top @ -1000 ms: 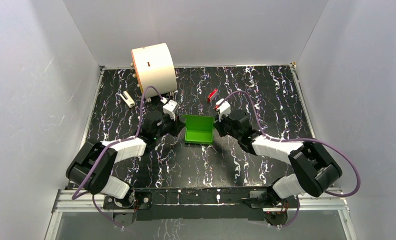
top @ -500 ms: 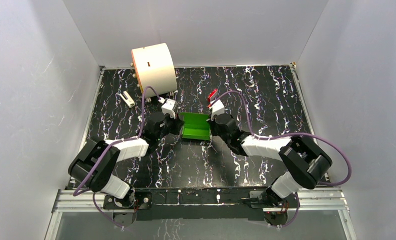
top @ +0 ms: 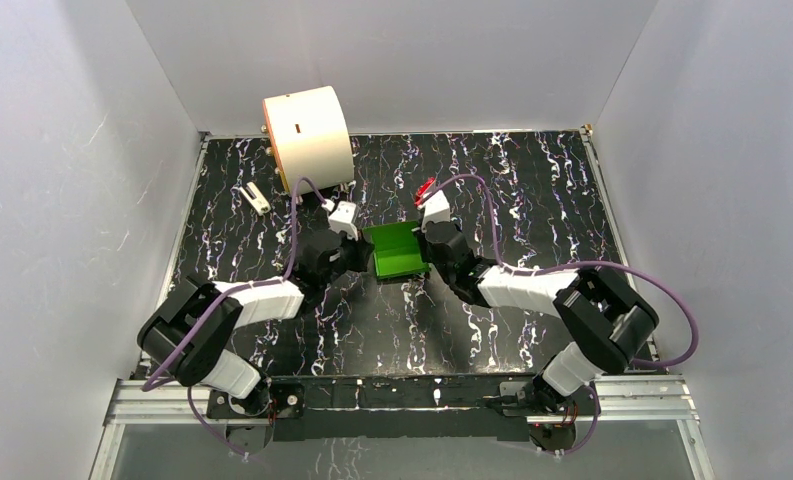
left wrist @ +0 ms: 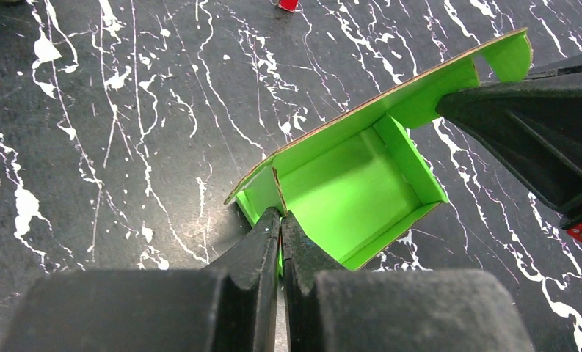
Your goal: Fold the paper box
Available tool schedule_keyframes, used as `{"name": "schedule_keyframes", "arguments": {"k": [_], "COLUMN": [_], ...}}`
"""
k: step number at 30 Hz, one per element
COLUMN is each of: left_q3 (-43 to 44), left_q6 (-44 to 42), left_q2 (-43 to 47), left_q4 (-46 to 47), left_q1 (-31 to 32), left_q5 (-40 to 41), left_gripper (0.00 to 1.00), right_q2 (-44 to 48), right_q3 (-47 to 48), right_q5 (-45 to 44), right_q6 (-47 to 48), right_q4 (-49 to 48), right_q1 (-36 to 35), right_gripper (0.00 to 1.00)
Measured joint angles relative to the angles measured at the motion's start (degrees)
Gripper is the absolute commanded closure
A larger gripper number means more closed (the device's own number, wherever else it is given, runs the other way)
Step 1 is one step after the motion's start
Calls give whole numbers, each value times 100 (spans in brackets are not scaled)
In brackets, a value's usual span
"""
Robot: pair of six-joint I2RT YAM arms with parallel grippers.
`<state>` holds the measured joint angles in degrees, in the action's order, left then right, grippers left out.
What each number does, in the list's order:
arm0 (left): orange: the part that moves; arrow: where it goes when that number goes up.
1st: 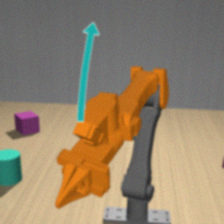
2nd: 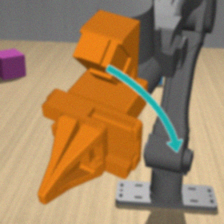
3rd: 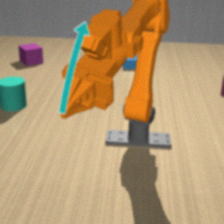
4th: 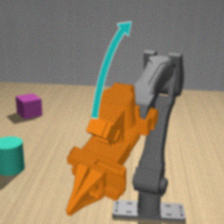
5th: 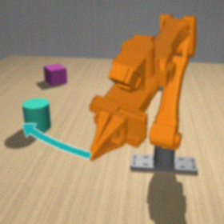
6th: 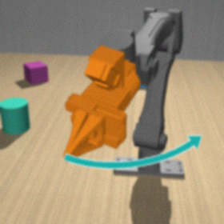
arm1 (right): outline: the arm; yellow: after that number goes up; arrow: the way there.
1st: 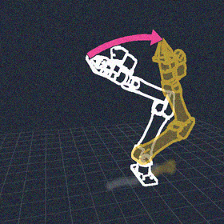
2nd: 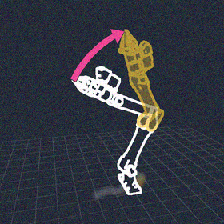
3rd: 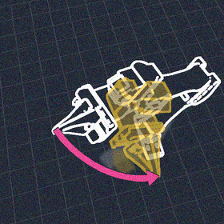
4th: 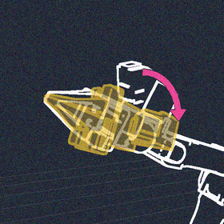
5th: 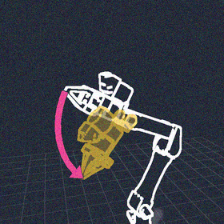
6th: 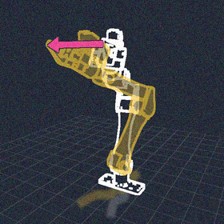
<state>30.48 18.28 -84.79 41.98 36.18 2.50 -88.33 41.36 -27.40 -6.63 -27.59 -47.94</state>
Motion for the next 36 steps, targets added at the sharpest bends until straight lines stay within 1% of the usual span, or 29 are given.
{"name": "schedule_keyframes", "arguments": {"k": [7,15,23,26,29,32,36], "left_q3": [-13,-94,-363,-487,-675,-732,-699], "left_q6": [175,417,686,730,686,501,107], "left_q2": [-125,-240,-247,-236,-22,404,938], "left_q4": [136,350,472,470,413,166,-44], "left_q1": [260,459,763,778,782,780,675], "left_q5": [424,750,702,713,796,1001,1115], "left_gripper": [99,100,100,96,90,82,79], "right_q2": [-103,-98,109,142,142,175,304], "right_q3": [-26,-669,-1180,-1239,-1241,-1292,-1305], "right_q5": [-511,-1054,-984,-999,-988,-951,-780], "right_q6": [-258,-555,-1067,-1128,-940,-472,247], "right_q4": [-223,-887,-1443,-1495,-1539,-1596,-1582], "right_q1": [-140,-411,-734,-761,-763,-763,-745], "right_gripper": [99,97,97,98,99,100,100]}}
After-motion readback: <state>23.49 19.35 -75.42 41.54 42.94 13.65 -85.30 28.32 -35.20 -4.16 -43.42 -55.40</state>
